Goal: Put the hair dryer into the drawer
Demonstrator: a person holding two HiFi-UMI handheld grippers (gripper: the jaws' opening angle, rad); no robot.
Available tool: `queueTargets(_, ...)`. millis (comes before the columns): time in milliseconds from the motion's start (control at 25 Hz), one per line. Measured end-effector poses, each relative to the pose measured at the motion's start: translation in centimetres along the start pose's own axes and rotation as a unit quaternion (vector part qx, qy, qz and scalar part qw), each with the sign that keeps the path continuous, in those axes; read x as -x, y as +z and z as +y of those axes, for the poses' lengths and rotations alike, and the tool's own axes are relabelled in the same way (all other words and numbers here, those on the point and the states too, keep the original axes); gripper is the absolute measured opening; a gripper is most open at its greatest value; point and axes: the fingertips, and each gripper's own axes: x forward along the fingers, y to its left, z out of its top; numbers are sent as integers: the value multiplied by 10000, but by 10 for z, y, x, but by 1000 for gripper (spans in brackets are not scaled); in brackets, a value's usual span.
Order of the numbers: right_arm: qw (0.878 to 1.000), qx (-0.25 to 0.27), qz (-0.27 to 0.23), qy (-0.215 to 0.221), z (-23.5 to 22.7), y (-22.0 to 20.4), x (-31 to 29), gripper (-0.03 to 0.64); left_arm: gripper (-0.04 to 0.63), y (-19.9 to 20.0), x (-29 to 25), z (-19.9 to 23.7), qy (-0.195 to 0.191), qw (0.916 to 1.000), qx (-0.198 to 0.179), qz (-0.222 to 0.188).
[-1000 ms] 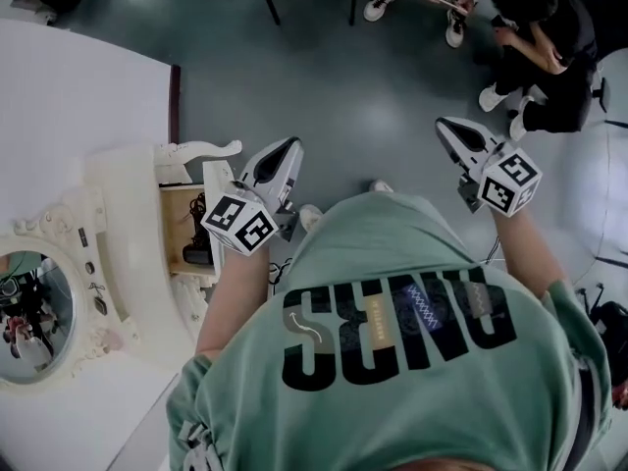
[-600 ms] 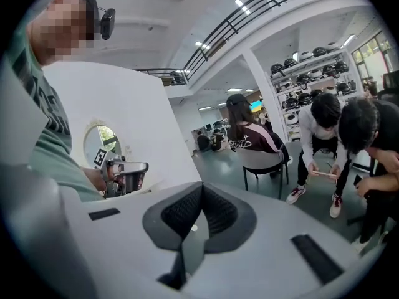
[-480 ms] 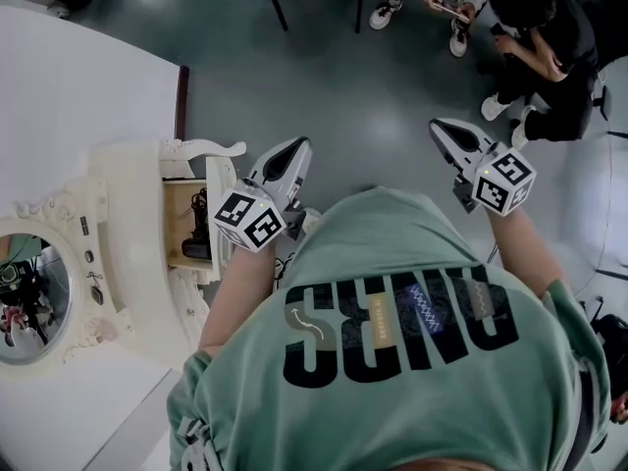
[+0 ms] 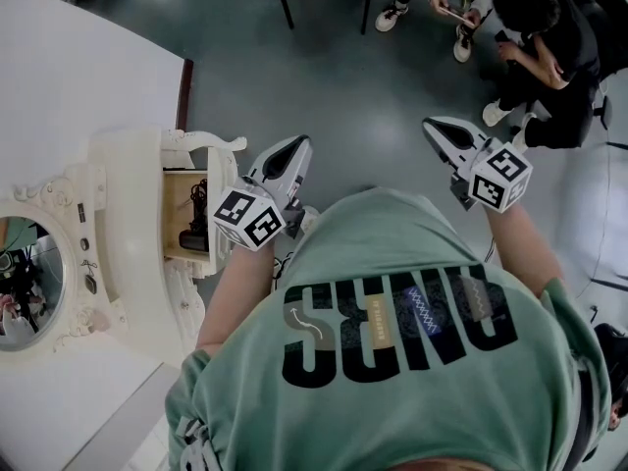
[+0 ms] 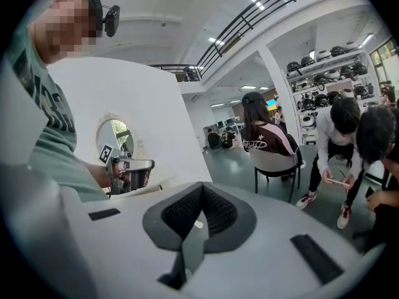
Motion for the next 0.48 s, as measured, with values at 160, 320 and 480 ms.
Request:
queueTargets(160,10000,36,52,63,4,-1,-1,-8,9,-2,5,-1,26,10000,9,-15)
queueTargets(320,9998,92,85,133,9,-1,-2,-8,9,-3,10,-1,64,10000,28,-49)
queueTargets(480,9996,152,123,209,12,-1,-4,-8,9,-4,12,-3,83,9999,47,-55)
